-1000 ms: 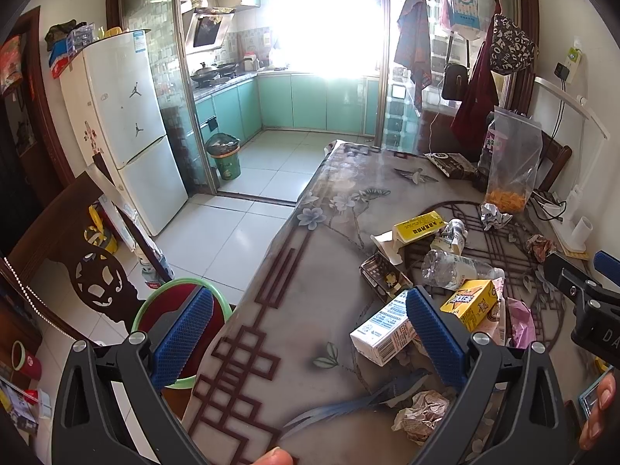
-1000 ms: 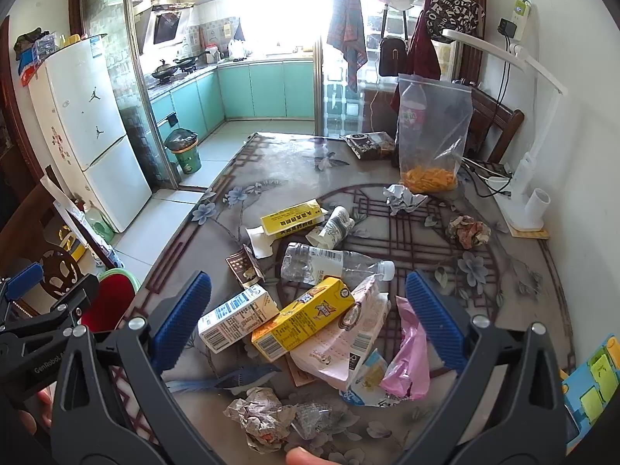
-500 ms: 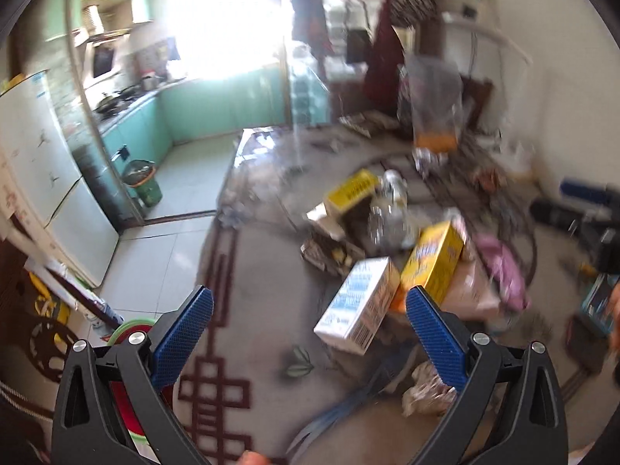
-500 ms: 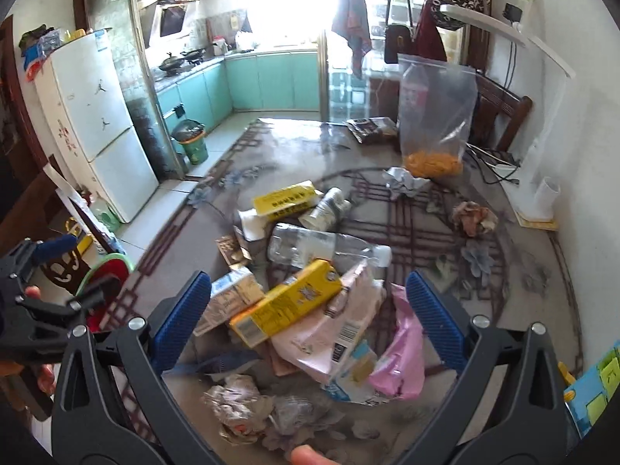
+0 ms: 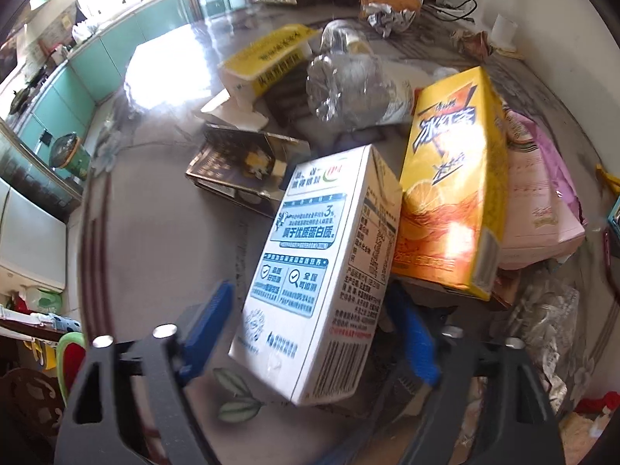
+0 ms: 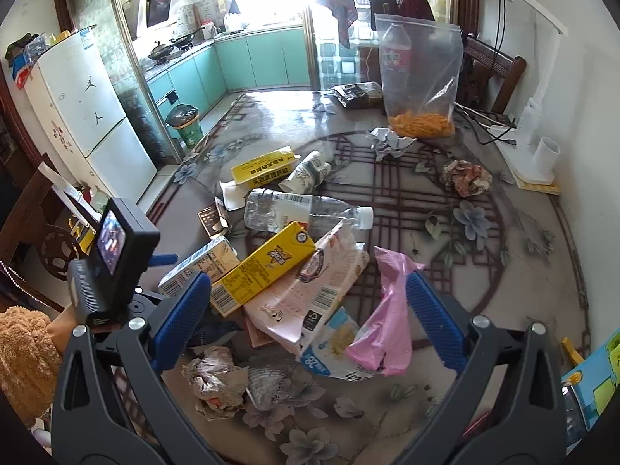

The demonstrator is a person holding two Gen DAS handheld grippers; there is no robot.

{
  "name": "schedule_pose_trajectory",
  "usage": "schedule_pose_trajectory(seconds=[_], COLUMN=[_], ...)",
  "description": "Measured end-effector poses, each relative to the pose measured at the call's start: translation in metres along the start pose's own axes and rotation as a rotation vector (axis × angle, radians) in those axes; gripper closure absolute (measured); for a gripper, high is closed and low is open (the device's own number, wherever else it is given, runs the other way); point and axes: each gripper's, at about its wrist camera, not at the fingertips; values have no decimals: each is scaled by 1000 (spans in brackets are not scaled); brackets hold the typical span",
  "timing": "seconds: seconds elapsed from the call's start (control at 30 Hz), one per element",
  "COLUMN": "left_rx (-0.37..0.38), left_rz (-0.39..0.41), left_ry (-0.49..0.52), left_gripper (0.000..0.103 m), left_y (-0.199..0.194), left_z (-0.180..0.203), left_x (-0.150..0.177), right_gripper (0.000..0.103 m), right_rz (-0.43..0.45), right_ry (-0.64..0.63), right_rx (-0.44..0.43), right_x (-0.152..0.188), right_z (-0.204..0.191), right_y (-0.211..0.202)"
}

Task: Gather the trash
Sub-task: 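Grasp the white milk carton with the left tool while the right tool grasps the yellow tea carton, then carry the white carton with the left tool while the right tool carries the yellow carton to the bucket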

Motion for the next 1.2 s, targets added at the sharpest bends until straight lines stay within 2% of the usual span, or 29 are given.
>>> schedule_pose_trajectory(seconds=[0.17,0.2,0.27,0.3,0.37,0.4,0.43,0.53,0.6,0.7,0.93,1.0,1.13,1.2], left_rx=[39,30,29,31,48,51,55,57,62,70,89,101,120,124], left_rz=[58,81,116,131,162,173,183,205,216,218,222,218,220,227], left_ry=[-53,-57,-85,-104,-148,-164,-176,-201,-223,-249,-255,-253,-240,-230], left_gripper=[46,57,67,67,67,67,67,67,67,67,67,67,67,67], left_y=[-16,-21,-38,-44,-61,-68,-74,-89,-95,-98,-99,-97,-97,-99], left_z=[-9,-11,-18,-22,-31,-35,-39,-49,-57,-66,-84,-89,-98,-104], left_x=[5,5,8,8,14,17,21,30,33,39,47,49,56,59], right_gripper=[4,4,8,11,24,27,31,31,31,31,32,32,27,27], right_rz=[-28,-36,-58,-79,-152,-197,-230,-304,-319,-313,-348,-337,-334,-304], right_ry=[21,35,74,109,237,293,319,384,406,418,459,448,547,541], right_rx=[-34,-60,-120,-161,-287,-315,-307,-277,-256,-217,-185,-150,-194,-197], right_x=[-8,-11,-16,-17,-17,-14,-11,-2,-1,-5,-11,-14,-20,-21], right_z=[-2,-4,-8,-9,-7,-6,-6,-8,-10,-15,-22,-24,-27,-36], right_y=[15,21,33,41,68,84,96,128,138,151,175,176,179,173])
Point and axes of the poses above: each gripper's, at about its wrist camera, not at the fingertips, and y roughly the way its jaws point, z to its right, x to its underside, and after that the axes turned 3 degrees about -x, right-handed
